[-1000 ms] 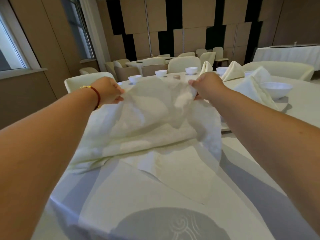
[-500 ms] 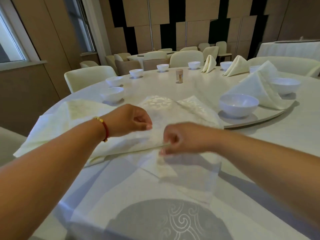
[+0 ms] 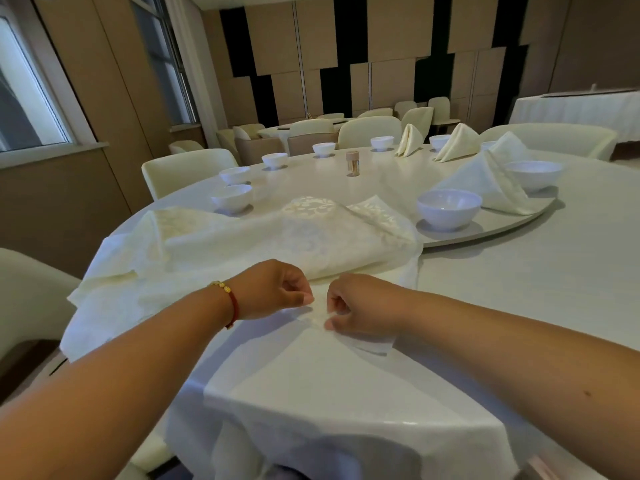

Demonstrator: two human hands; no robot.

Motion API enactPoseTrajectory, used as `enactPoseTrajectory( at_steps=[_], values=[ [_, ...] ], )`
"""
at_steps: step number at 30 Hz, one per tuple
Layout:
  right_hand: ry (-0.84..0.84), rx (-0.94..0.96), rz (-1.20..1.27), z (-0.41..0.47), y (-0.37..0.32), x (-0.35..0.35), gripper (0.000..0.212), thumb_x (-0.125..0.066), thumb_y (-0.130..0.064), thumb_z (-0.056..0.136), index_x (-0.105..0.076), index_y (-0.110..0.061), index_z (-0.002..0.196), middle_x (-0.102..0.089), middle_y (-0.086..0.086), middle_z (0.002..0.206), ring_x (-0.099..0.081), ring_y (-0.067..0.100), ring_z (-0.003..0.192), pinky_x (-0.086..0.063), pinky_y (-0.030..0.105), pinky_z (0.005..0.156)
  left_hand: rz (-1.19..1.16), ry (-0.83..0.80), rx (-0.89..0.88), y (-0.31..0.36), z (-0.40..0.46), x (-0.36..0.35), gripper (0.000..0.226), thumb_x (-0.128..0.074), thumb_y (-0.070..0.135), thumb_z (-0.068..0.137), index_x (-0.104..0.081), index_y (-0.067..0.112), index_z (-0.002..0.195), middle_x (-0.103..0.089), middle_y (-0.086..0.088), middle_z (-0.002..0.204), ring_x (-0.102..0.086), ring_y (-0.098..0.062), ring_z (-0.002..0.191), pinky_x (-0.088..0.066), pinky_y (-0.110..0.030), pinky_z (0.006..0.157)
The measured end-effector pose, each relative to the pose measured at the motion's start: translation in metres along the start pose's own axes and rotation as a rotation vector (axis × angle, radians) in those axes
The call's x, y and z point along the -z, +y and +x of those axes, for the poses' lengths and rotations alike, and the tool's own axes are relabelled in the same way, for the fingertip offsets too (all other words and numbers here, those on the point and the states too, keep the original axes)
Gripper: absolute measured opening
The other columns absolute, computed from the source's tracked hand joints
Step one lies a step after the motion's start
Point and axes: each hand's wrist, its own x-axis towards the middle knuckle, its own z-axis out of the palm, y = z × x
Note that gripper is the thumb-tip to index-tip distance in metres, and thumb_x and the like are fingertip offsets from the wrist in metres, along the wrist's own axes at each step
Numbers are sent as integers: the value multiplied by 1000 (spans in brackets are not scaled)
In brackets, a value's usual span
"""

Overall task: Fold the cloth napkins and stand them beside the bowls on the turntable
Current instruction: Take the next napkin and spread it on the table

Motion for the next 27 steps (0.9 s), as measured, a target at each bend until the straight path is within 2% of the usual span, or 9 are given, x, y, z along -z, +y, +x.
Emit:
enactPoseTrajectory(
  at_steps=[2,5,10,14,16,18,20,23,27],
  values=[
    [29,-11,-17,0,-4,0,11,-61,-23,84,-62,-13,85,-64,4,87,-52,18,75,-36,24,58,3,19,20,0,-2,-3,7,-68,27,87,-72,22,89,-71,7,88,-64,-9,84,-52,-26,82],
    [50,-41,-51,2,-7,3,9,-58,-16,81,-64,-9,82,-65,8,83,-52,20,70,-34,24,53,-5,44,54,-1,-3,-6,9,-66,29,88,-72,22,91,-70,7,89,-63,-9,85,-51,-27,83],
    [9,-78,-19,-1,-12,9,22,-71,-31,68,-66,-13,78,-68,4,81,-59,19,70,-40,27,54,-21,57,94,-6,-6,-9,14,-61,32,92,-71,22,93,-69,6,91,-62,-13,89,-50,-28,85],
    [56,-48,-78,4,-11,1,13,-63,-19,74,-67,-7,79,-68,11,81,-61,26,75,-41,29,57,-13,43,105,-9,-8,-12,17,-59,34,93,-71,22,93,-70,6,92,-62,-12,91,-50,-31,89],
    [57,-56,-71,6,-9,2,15,-64,-20,74,-68,-7,78,-68,11,80,-63,27,75,-42,29,57,-30,47,107,-8,-9,-13,17,-59,35,92,-71,23,93,-70,6,92,-62,-13,92,-50,-32,91],
    [32,-77,-31,5,-11,5,24,-69,-29,66,-68,-7,77,-67,10,75,-61,24,67,-40,28,54,-43,52,106,-6,-10,-14,18,-59,35,93,-71,22,94,-70,6,93,-62,-13,92,-49,-31,91],
    [14,-69,-27,2,-17,6,32,-71,-33,61,-68,-5,75,-54,9,63,-48,19,56,-35,27,50,-57,52,116,-6,-10,-14,20,-57,36,94,-71,21,95,-69,4,93,-62,-15,91,-49,-31,90],
    [22,-25,-85,0,-25,5,22,-68,-24,67,-66,-3,70,-46,5,59,-39,16,54,-29,24,47,-115,67,138,-8,-10,-16,26,-56,36,94,-71,15,93,-69,-4,92,-61,-21,89,-48,-35,88],
    [62,21,-142,7,-25,5,4,-65,-16,73,-64,-14,71,-58,2,69,-49,19,65,-35,25,51,-176,82,156,-12,-11,-16,29,-54,35,95,-73,13,92,-69,-10,95,-59,-25,88,-48,-39,91]
  ],
)
